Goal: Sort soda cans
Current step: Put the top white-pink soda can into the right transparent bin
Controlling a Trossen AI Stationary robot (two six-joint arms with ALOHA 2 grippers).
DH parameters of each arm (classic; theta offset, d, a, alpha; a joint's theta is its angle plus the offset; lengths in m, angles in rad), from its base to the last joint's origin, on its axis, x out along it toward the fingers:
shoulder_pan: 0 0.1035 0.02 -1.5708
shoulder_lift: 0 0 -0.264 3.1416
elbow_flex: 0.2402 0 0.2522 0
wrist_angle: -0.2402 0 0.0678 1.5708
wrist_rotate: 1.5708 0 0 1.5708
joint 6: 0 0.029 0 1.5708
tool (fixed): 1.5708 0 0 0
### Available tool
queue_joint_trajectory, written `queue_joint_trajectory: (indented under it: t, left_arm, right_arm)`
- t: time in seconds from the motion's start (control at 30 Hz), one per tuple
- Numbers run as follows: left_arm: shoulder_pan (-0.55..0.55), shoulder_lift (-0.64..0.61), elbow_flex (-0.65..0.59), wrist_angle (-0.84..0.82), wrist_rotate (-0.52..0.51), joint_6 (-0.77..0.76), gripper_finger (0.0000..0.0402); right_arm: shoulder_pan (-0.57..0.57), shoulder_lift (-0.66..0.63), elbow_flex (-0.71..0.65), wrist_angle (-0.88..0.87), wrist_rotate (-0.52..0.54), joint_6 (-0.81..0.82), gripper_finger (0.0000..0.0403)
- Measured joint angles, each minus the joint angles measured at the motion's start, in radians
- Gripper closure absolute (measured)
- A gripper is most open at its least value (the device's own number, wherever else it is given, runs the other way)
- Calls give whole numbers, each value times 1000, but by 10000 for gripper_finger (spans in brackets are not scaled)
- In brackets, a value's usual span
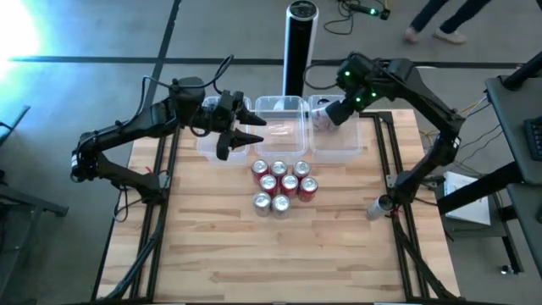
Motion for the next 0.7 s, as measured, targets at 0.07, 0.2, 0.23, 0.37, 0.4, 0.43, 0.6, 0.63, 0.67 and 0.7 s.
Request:
queue_joint_trajectory:
  t: [0.07, 0.2, 0.23, 0.37, 0.4, 0.43, 0.6, 0.63, 0.67, 0.7]
  left_arm:
    - [0, 0, 0, 0, 0, 0, 170]
    - [0, 0, 0, 0, 0, 0, 170]
    - [0, 0, 0, 0, 0, 0, 170]
    - [0, 0, 0, 0, 0, 0, 170]
    - [0, 0, 0, 1, 0, 0, 170]
    - [0, 0, 0, 2, 0, 0, 170]
    - [0, 0, 0, 3, -1, 0, 170]
    - [0, 0, 0, 4, -2, 0, 170]
    - [0, 0, 0, 4, -1, 0, 170]
    - [0, 0, 0, 4, -1, 0, 170]
  right_arm:
    - [-19, -17, -22, 1, -1, -10, 148]
    - [-35, -49, -100, 1, -4, -31, 148]
    - [-36, -56, -125, 1, -5, -31, 148]
    - [-36, -83, -220, -1, -7, -31, 148]
    - [-36, -86, -241, -2, -7, -32, 148]
    - [-36, -86, -259, -2, -7, -32, 148]
    - [-45, -65, -313, 10, -2, -32, 147]
    - [-47, -54, -319, 14, 1, -38, 147]
    - [-47, -42, -326, 16, 10, -44, 147]
    - [-48, -30, -332, 14, 23, -50, 147]
